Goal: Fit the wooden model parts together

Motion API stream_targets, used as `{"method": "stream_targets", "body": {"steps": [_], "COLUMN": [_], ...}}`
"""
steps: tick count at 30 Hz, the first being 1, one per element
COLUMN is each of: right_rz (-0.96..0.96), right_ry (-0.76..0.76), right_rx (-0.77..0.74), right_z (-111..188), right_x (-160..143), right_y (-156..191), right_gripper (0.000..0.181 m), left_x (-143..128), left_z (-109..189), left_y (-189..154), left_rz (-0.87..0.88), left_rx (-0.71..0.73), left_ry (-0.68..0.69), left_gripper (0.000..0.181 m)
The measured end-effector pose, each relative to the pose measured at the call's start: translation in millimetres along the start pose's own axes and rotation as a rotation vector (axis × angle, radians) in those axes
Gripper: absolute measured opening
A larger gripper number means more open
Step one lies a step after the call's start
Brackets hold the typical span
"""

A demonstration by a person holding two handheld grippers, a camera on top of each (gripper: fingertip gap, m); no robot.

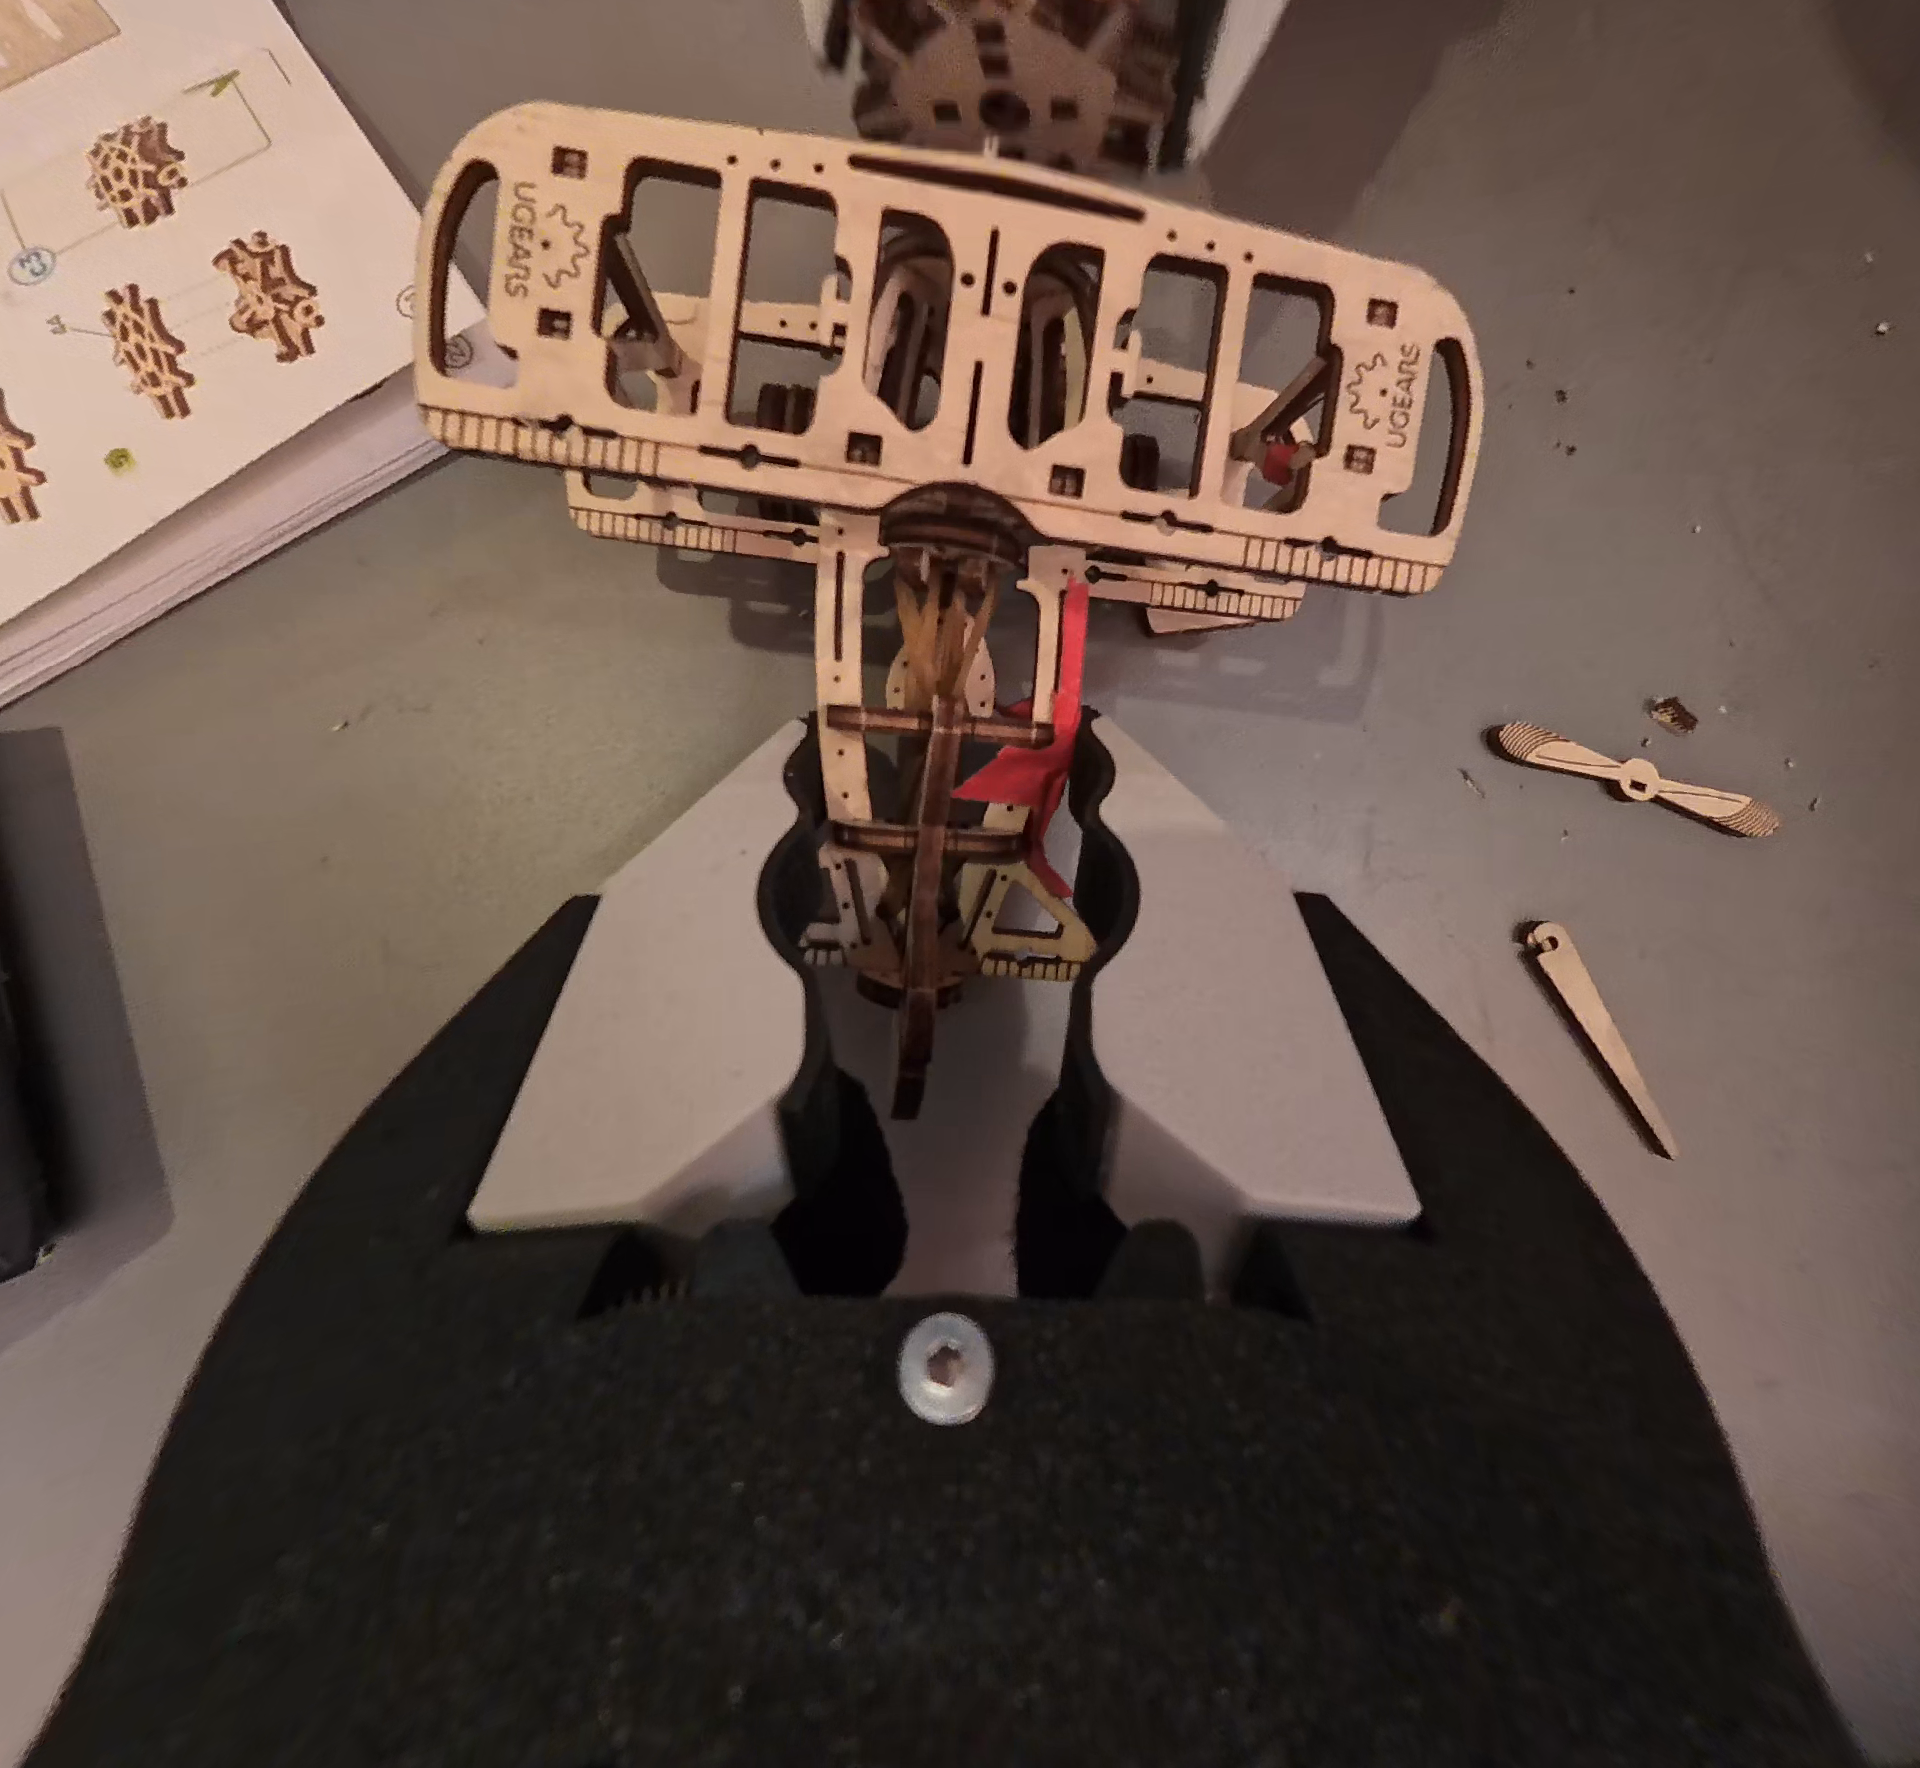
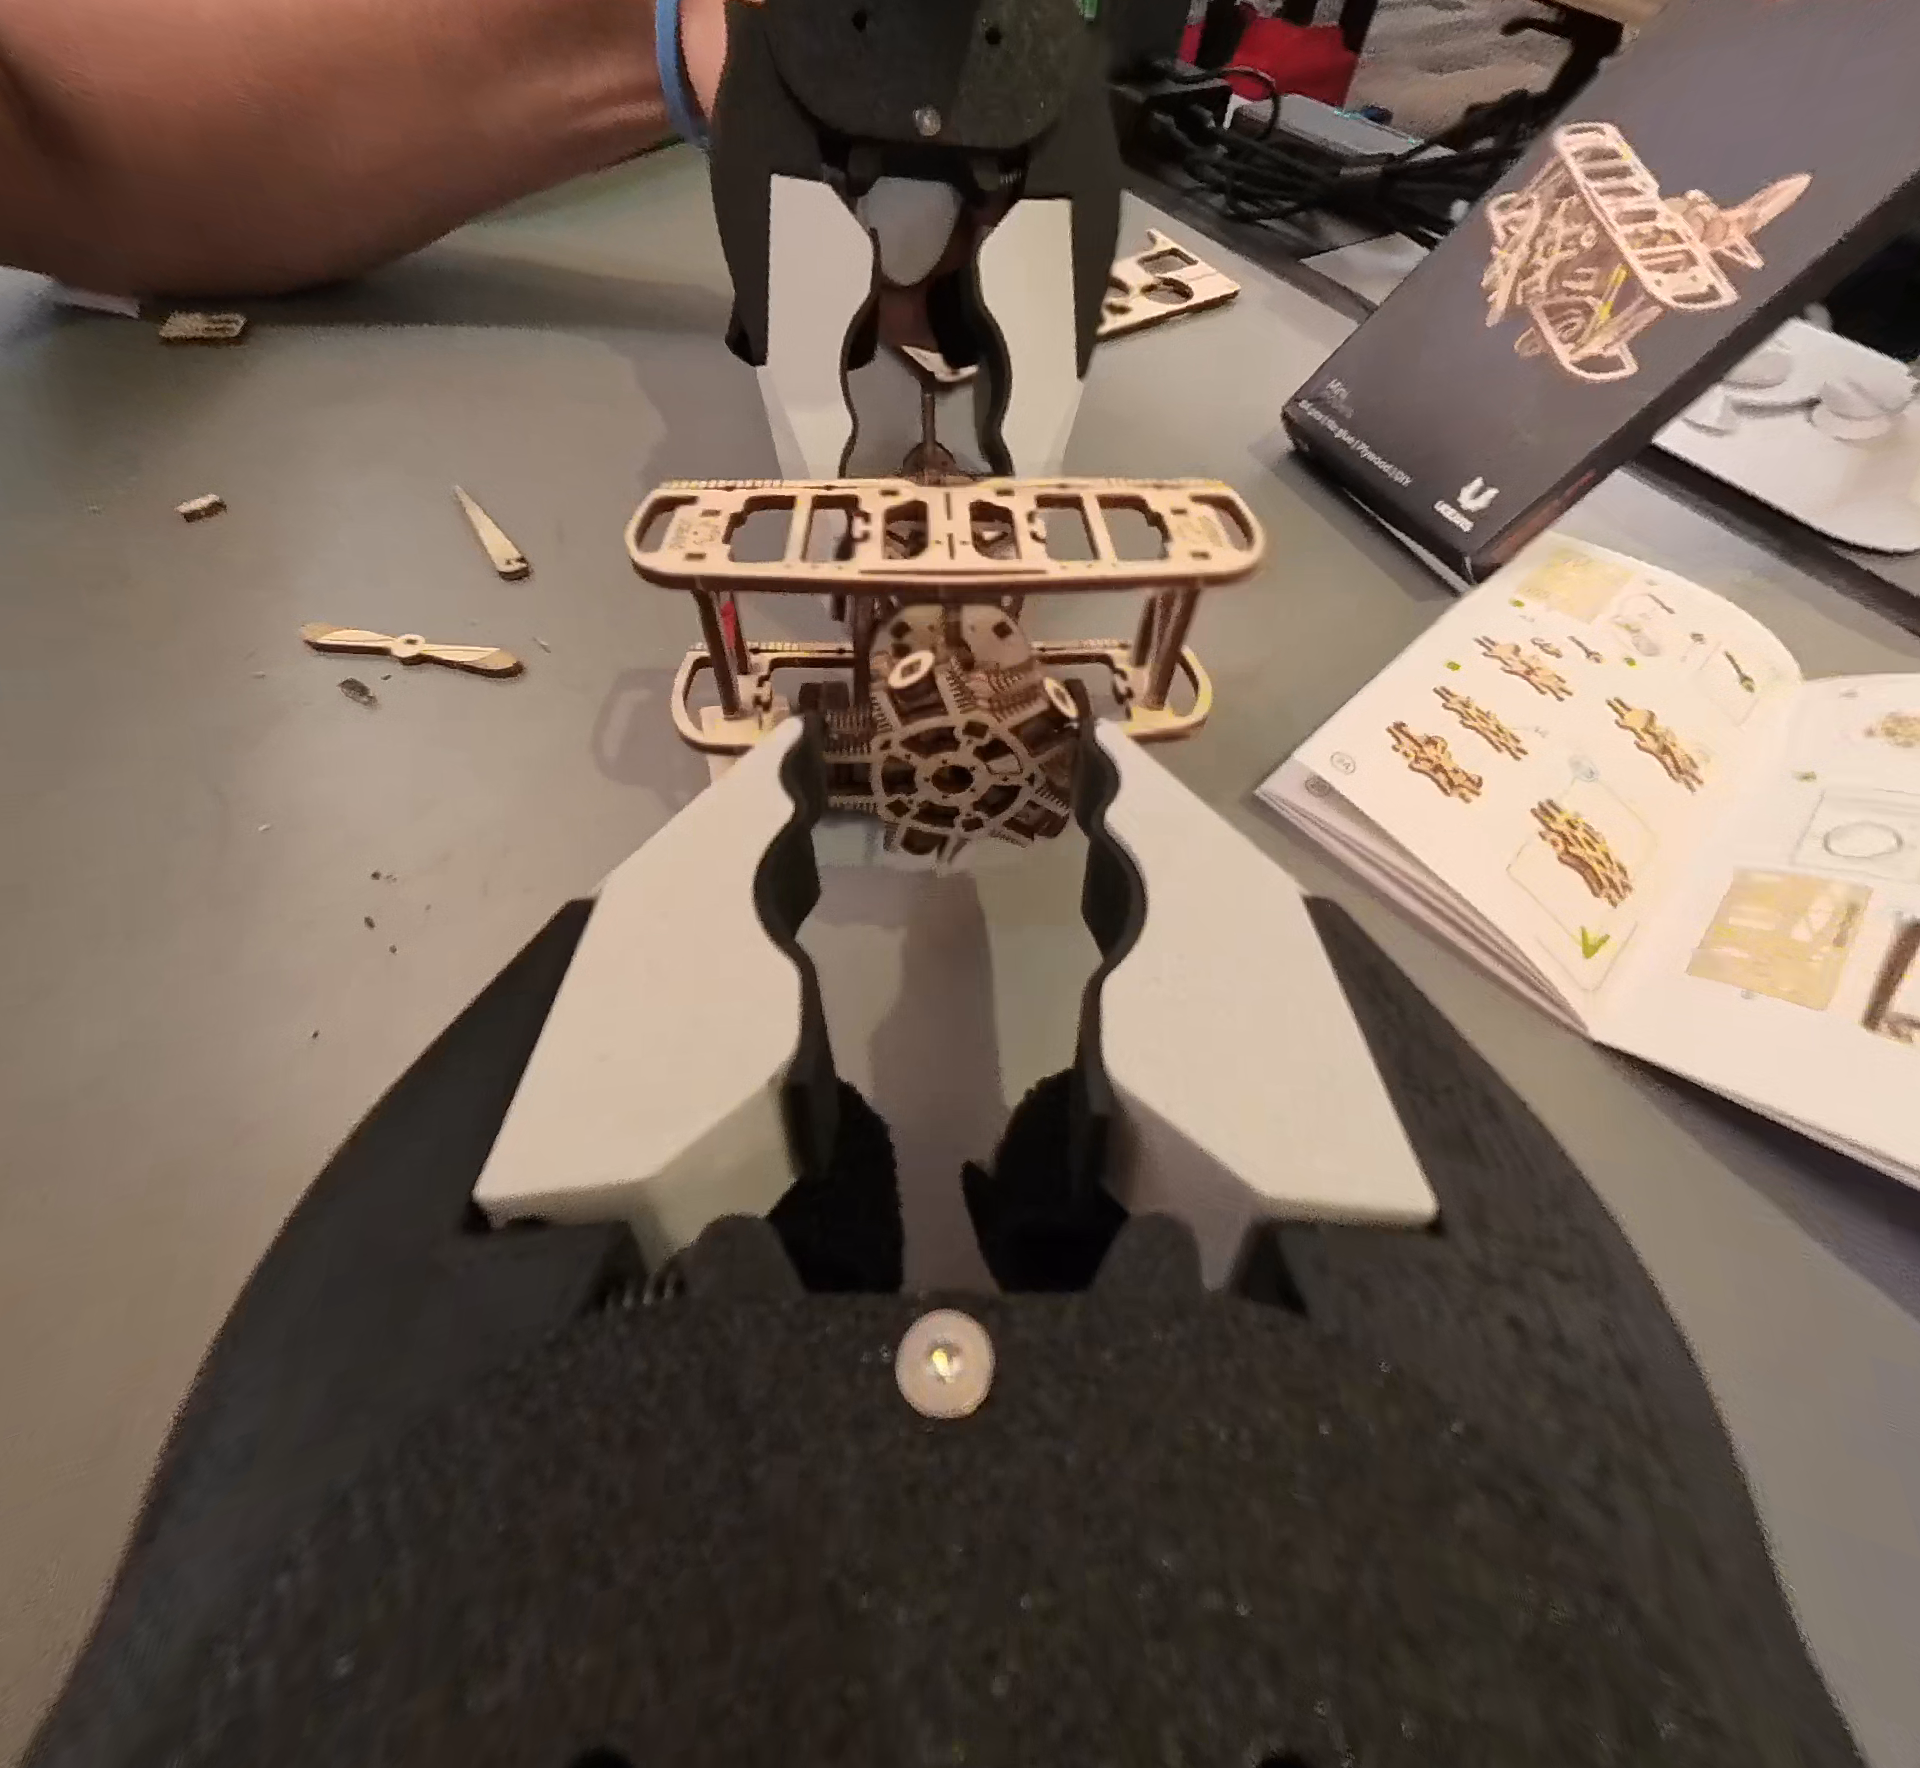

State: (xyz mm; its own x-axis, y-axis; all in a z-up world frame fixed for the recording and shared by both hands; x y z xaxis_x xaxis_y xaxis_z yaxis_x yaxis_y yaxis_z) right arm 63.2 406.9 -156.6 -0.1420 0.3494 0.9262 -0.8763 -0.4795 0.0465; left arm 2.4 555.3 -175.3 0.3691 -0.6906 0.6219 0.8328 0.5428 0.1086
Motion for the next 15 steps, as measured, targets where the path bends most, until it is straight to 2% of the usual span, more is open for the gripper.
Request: {"method": "stream_targets", "body": {"steps": [3,5,8,12,15], "right_rz": [-0.035,-0.019,0.010,0.001,-0.058], "right_ry": [-0.036,-0.093,-0.229,-0.323,-0.455], "right_rx": [-0.011,-0.003,0.061,0.145,0.234], "right_z": [16,29,46,57,64], "right_x": [-1,3,20,40,56], "right_y": [-5,-5,2,11,17], "right_gripper": [0.047,0.047,0.047,0.046,0.047], "left_x": [0,0,5,15,35], "left_z": [0,-1,4,18,31], "left_y": [0,0,1,3,-3], "left_rz": [-0.008,-0.002,0.004,-0.012,-0.041], "left_rx": [0.010,0.016,0.029,0.064,0.105], "left_ry": [0.010,0.021,0.010,-0.031,-0.100], "left_gripper": [0.044,0.058,0.066,0.070,0.075]}}
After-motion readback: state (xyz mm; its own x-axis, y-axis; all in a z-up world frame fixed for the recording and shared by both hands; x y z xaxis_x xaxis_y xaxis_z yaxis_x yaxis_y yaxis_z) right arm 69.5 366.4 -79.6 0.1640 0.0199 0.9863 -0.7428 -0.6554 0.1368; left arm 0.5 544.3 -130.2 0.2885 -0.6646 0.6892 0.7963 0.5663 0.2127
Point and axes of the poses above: each gripper's, where its closed fingertips meet, z back along the fingers, x out of its top, y = z × x across the jaws, the point moved 6 cm from there along z, back along the fingers, and after that the axes turned 14 degrees about x, right-handed, at the moved point
